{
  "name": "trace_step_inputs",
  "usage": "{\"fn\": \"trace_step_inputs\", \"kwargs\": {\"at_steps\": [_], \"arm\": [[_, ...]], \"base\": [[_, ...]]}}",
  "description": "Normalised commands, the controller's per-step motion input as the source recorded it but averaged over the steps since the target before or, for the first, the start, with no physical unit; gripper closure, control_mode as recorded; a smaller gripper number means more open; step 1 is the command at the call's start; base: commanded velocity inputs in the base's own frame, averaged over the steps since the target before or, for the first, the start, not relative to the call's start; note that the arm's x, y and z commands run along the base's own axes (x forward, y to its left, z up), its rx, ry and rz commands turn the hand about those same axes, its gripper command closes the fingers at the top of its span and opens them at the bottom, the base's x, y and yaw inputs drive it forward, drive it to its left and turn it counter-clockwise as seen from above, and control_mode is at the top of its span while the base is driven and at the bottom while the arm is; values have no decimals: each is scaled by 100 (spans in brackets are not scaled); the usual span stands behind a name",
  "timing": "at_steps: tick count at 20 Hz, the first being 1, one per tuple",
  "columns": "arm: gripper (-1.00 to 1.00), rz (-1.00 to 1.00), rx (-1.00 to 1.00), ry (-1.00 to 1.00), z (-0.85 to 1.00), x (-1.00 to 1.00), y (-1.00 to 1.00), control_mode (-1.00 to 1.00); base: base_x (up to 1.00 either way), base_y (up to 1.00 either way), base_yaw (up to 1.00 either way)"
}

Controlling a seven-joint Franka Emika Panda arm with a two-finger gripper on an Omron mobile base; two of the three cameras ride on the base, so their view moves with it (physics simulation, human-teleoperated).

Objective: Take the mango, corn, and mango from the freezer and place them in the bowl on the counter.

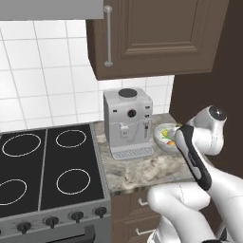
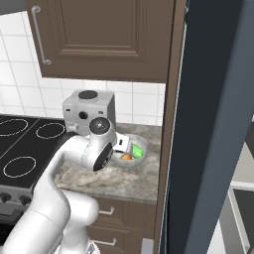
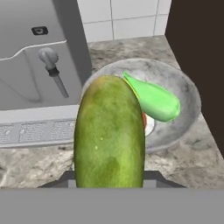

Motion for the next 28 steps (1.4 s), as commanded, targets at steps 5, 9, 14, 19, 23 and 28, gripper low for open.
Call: {"fn": "trace_step_inputs", "kwargs": {"at_steps": [5,9,14,19,23,28], "arm": [[100,0,0,5,-7,52,0,-100],[100,0,0,10,-1,37,0,-100],[100,1,0,7,-28,22,0,-100],[100,0,0,0,-47,15,-1,-100],[100,0,0,0,-24,13,0,-100],[100,0,0,0,-8,10,0,-100]], "base": [[0,0,0],[0,0,0],[0,0,0],[0,0,0],[0,0,0],[0,0,0]]}}
